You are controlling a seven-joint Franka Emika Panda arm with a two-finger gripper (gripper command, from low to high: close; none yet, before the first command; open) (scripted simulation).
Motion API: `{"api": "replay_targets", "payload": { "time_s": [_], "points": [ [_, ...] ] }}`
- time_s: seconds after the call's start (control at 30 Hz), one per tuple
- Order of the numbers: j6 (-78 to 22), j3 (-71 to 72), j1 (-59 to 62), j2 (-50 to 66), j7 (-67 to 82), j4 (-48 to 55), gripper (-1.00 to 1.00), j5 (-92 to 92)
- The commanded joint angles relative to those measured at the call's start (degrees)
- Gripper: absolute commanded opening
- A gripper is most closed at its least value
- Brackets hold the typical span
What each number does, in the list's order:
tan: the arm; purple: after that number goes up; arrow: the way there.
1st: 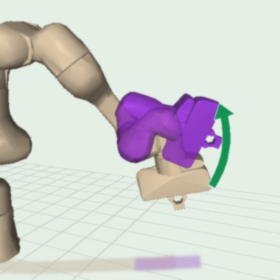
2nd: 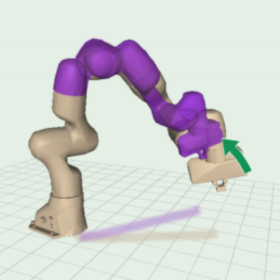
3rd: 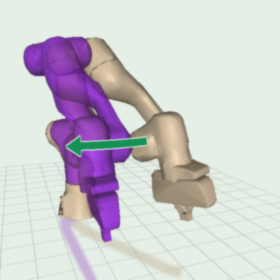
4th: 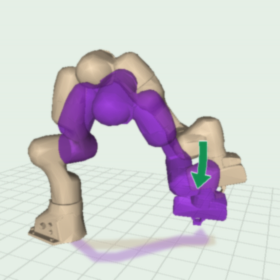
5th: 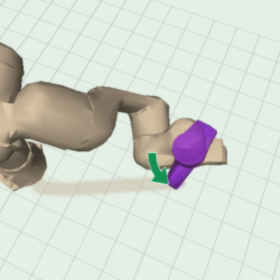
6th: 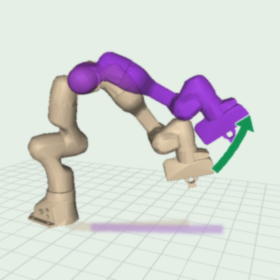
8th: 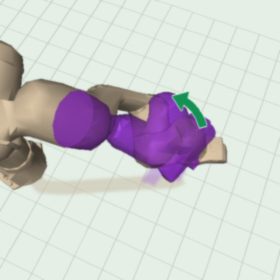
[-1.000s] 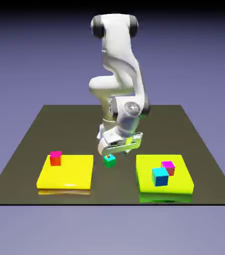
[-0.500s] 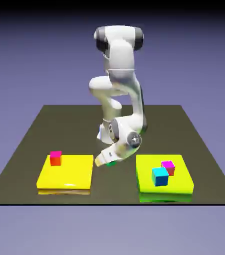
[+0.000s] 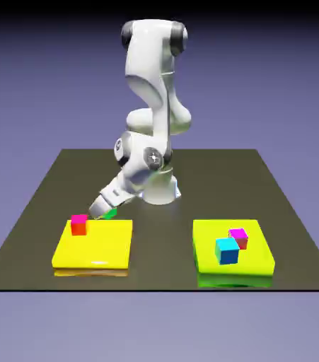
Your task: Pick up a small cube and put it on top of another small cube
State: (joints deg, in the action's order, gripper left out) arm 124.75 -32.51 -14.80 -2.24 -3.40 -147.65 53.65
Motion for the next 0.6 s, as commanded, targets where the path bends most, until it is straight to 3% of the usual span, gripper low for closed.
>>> {"api": "replay_targets", "payload": {
  "time_s": [0.0, 0.1, 0.3, 0.33, 0.57],
  "points": [
    [0.4, -2.0, -0.9, -1.0, 2.1, 0.0, -1.0, 2.7],
    [0.7, -4.1, -1.1, -2.0, 4.3, 0.1, -1.0, 5.2],
    [13.0, -6.4, 3.0, 9.4, 0.1, 0.4, -1.0, 9.6],
    [13.0, -6.4, 3.0, 9.4, 0.1, 0.4, 1.0, 9.6],
    [0.7, -4.1, -1.1, -2.0, 4.3, 0.1, 1.0, 5.2]
  ]
}}
